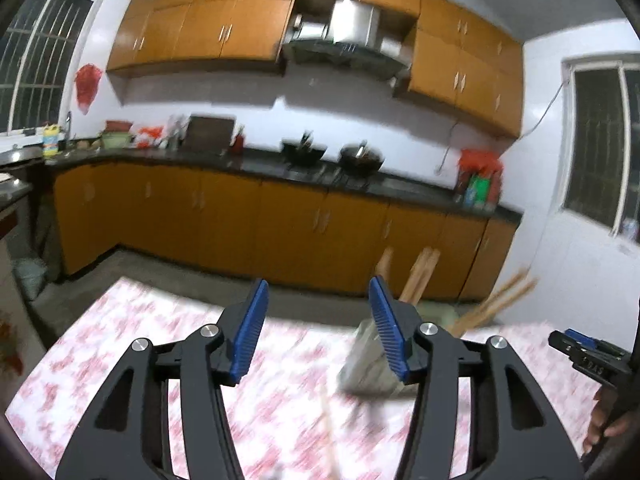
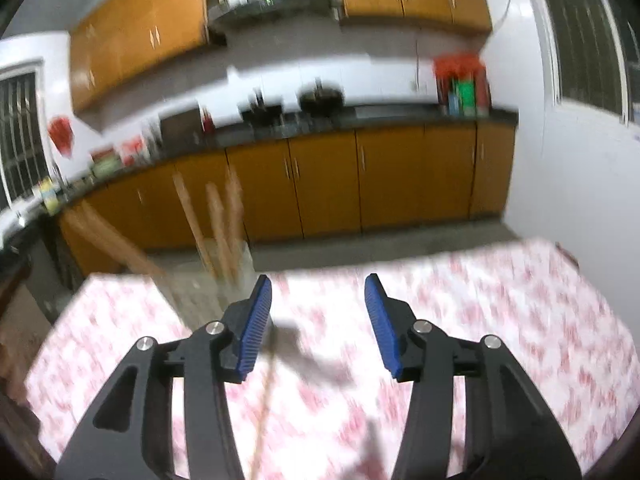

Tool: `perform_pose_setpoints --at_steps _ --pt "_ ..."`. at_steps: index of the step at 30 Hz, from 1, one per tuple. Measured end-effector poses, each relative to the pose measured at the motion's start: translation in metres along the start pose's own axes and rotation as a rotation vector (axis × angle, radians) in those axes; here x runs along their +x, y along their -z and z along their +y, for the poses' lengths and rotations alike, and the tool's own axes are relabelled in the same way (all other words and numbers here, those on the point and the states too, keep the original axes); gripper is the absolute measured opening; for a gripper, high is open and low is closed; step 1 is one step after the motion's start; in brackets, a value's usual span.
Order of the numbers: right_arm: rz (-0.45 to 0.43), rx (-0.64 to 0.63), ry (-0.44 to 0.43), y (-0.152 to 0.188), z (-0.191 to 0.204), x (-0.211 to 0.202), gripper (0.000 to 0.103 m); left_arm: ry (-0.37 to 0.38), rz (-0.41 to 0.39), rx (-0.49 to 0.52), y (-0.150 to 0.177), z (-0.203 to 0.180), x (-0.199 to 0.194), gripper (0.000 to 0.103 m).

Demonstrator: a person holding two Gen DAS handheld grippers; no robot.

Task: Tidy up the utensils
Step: 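Lower the left tool onto the last loose chopstick and close it while the right tool grasps another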

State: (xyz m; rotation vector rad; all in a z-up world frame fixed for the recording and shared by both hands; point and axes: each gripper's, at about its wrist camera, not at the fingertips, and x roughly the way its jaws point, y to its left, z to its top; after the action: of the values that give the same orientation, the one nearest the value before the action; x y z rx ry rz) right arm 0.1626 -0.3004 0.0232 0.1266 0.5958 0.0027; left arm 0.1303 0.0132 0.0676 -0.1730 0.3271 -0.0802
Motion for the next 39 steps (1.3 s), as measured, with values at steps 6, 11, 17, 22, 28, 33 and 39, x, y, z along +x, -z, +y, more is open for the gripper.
perform_pose_setpoints --at_steps 6,11,17,22,28,33,39 --pt "0.221 -0.009 -0.086 0.073 0.018 0.040 0.041 -0.006 0.241 0.013 0.070 0.010 0.025 0.053" --pt "0.307 -0.075 -0.158 0.116 0.052 0.052 0.029 0.011 0.384 0.022 0.115 0.004 0.038 0.053" --pt "0.343 -0.110 -0.166 0.130 0.065 0.056 0.021 0.025 0.450 0.065 0.143 -0.007 0.042 0.052" --pt "0.342 -0.120 -0.154 0.135 0.066 0.055 0.019 0.030 0.481 0.071 0.153 -0.014 0.044 0.051" --pt "0.329 -0.133 -0.138 0.134 0.067 0.058 0.019 0.029 0.496 0.081 0.158 -0.020 0.048 0.051" --pt "0.317 -0.177 -0.074 0.131 0.070 0.063 0.010 0.023 0.516 0.093 0.162 -0.024 0.052 0.048" --pt "0.321 -0.078 -0.025 0.115 0.040 0.078 0.008 0.027 0.538 0.122 0.165 -0.033 0.056 0.039"
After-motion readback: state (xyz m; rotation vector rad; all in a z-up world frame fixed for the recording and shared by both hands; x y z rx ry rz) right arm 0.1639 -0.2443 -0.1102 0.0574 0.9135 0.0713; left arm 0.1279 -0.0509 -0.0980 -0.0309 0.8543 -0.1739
